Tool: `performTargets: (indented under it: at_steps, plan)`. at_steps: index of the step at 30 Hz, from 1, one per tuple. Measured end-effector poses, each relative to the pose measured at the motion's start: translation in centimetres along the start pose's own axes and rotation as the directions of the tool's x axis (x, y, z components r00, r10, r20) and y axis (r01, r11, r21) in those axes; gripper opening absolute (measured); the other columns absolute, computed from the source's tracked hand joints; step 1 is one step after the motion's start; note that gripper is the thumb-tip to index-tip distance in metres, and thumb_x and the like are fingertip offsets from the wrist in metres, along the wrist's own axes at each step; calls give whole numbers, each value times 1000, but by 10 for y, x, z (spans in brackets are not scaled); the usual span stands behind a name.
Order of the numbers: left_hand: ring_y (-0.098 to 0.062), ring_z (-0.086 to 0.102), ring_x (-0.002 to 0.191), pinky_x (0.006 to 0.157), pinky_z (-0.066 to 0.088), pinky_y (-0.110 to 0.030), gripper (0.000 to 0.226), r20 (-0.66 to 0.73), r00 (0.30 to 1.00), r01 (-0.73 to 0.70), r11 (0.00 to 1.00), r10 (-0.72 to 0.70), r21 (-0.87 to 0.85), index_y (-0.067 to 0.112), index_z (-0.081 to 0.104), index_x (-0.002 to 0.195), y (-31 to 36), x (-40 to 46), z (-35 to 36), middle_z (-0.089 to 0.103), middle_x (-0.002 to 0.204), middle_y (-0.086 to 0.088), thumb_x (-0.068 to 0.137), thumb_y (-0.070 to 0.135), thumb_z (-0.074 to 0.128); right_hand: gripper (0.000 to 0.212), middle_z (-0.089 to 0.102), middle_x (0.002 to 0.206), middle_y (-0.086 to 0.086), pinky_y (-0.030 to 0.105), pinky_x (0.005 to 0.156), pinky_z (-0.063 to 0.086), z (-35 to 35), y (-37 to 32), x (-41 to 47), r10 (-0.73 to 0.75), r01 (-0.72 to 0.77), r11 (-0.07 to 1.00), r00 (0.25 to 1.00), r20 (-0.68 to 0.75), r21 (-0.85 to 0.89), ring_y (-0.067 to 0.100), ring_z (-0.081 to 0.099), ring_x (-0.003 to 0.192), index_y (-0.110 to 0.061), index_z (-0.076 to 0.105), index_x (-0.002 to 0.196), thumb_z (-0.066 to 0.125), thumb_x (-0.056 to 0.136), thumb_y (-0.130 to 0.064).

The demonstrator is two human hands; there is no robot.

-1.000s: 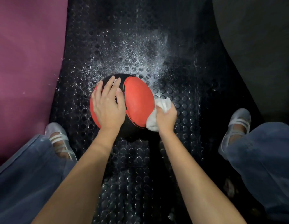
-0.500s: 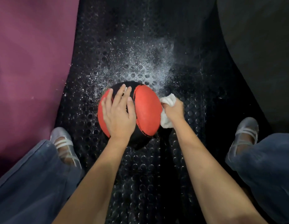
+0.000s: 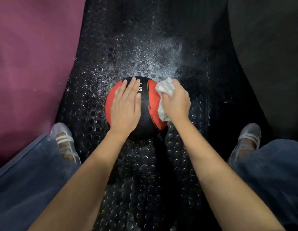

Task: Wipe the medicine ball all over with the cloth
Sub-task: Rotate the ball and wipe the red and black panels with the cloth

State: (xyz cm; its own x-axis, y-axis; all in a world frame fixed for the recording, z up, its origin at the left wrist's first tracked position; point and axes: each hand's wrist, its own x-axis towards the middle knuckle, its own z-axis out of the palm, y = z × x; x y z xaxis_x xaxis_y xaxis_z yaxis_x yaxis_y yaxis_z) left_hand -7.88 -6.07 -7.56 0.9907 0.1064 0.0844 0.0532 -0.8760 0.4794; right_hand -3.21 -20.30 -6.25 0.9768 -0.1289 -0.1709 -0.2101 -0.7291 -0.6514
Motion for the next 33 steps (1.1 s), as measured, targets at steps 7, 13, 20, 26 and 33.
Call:
performTargets:
  at_steps: [7,13,20,26,33]
  plan:
    - [-25,42,136,114,24,-42,46,-122,992,-18,995,30,96,12,55,136,22,-7,22,54,142,0,100,26,30,39,66,101,6,34,71,41,-5,-3,-43,-261,260,965,958,-120,-22,27,56,88,-11,62,113,55,76,-2]
    - [-28,44,134,113,25,-43,47,-75,990,-107,983,119,152,10,55,136,36,-9,26,54,141,-1,101,26,28,29,67,100,2,36,80,48,-17,11,4,39,-39,999,997,-71,-3,24,60,95,-19,60,114,53,86,-19]
    - [-28,44,135,113,26,-43,47,-54,983,-165,976,174,144,8,54,136,21,-5,20,53,142,-3,101,25,28,33,65,105,1,34,79,44,-20,-3,-4,-146,146,984,989,4,-105,22,58,97,-20,60,117,52,85,-11]
    - [-29,38,138,117,20,-44,51,38,944,-330,940,327,85,3,40,145,3,-4,9,46,147,-11,101,27,28,31,65,109,10,33,76,40,-23,2,14,36,-25,989,996,76,-143,33,58,103,-16,56,120,56,89,-20]
    - [-25,29,143,119,17,-44,55,-54,993,105,994,-106,-33,14,43,146,-8,-8,2,38,153,-4,101,37,20,34,65,108,7,37,78,42,-10,18,-45,74,-78,995,995,-70,-67,31,57,101,-17,57,119,57,85,-14]
